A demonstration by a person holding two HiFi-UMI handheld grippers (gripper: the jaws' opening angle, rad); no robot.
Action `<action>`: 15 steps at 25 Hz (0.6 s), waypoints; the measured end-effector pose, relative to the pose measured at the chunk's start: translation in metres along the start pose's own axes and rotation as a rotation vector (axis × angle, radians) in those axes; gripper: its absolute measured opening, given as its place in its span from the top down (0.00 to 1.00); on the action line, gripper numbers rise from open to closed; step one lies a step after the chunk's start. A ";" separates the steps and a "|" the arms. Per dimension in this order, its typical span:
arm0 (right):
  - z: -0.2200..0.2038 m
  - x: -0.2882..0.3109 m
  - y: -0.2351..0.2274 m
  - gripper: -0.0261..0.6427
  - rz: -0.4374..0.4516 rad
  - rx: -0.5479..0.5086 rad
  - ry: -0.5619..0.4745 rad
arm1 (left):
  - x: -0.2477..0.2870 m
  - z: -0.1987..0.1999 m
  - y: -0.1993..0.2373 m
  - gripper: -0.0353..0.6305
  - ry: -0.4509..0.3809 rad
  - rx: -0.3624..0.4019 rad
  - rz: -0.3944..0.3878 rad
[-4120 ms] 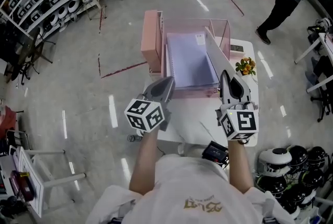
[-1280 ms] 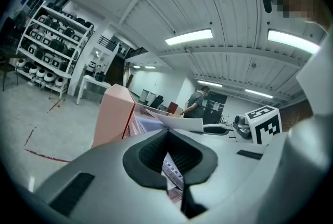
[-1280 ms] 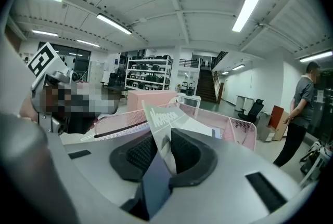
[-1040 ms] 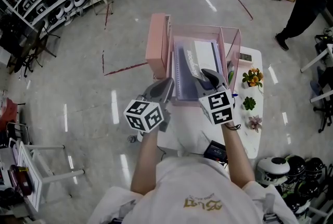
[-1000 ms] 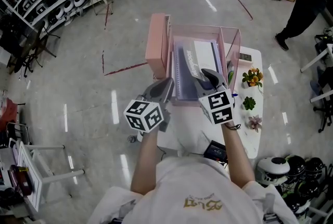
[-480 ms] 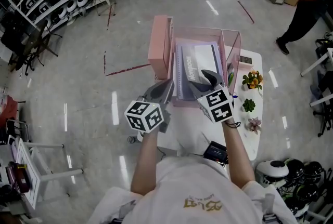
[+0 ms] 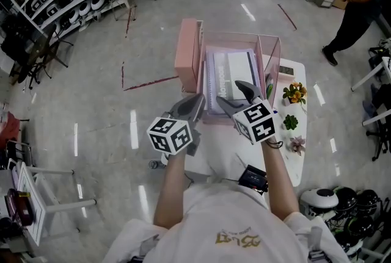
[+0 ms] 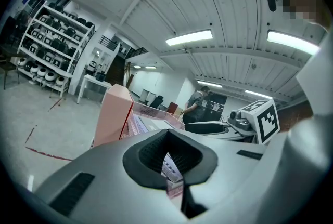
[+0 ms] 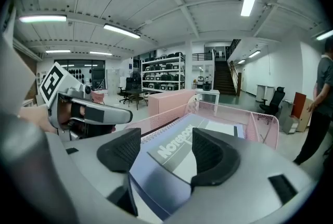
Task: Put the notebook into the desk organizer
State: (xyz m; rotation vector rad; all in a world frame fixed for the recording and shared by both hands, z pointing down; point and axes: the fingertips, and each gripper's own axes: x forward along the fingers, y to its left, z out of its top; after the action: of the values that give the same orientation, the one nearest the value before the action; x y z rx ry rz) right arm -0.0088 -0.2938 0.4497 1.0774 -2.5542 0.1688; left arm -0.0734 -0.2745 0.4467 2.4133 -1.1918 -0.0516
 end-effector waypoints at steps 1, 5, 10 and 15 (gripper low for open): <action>0.002 -0.003 0.001 0.51 -0.001 0.018 -0.014 | -0.001 0.000 -0.003 0.92 0.002 -0.001 -0.011; 0.009 -0.018 0.003 0.58 -0.060 0.074 -0.097 | -0.008 -0.001 -0.009 0.92 0.002 0.013 -0.022; 0.012 -0.046 -0.002 0.86 -0.119 0.169 -0.207 | -0.017 -0.001 -0.013 0.92 -0.019 0.025 0.000; 0.016 -0.076 -0.001 0.94 -0.132 0.257 -0.296 | -0.030 -0.001 -0.019 0.92 -0.043 0.038 0.019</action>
State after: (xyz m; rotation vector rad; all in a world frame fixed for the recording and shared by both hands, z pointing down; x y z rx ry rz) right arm 0.0361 -0.2479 0.4067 1.4595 -2.7633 0.3336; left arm -0.0777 -0.2412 0.4352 2.4452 -1.2450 -0.0755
